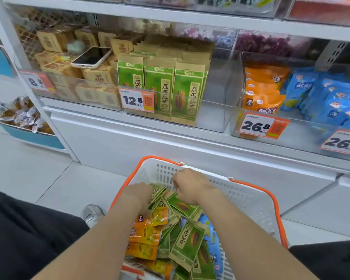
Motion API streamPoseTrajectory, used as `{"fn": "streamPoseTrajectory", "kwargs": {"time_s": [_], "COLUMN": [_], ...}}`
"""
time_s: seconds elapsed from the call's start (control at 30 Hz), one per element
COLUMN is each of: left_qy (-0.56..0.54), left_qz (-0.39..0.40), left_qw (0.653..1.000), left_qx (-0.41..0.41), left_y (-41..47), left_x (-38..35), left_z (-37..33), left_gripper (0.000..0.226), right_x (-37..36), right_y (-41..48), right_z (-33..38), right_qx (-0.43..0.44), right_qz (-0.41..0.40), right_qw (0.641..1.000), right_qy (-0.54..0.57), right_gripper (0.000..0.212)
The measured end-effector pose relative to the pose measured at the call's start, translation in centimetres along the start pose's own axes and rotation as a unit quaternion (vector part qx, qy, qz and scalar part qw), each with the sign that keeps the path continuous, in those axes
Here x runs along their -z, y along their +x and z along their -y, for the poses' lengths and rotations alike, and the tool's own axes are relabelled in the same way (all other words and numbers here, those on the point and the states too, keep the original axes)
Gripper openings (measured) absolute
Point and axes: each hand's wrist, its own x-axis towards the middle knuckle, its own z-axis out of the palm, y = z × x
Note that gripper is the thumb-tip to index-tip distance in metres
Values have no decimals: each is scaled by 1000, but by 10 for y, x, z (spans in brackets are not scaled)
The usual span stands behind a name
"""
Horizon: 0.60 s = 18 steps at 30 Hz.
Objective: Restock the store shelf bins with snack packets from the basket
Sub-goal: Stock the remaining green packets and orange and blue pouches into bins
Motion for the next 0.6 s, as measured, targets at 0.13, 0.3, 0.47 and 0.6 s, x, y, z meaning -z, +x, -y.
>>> {"fn": "streamPoseTrajectory", "kwargs": {"time_s": [0.13,0.3,0.47,0.6], "left_qy": [19,-29,-75,-212], "left_qz": [-40,-40,-122,-227], "left_qw": [999,999,989,949], "left_qx": [-9,2,44,59], "left_y": [7,14,13,7], "left_x": [-5,-2,5,20], "left_z": [1,7,6,10], "left_gripper": [46,35,23,17], "right_x": [-2,-2,1,10], "right_y": [4,5,3,-3], "right_z": [0,-6,-11,-17], "right_qx": [-6,-24,-53,-95], "right_qz": [16,44,71,75], "right_qw": [1000,999,996,991], "right_qy": [3,18,26,58], "right_gripper": [26,25,26,27]}}
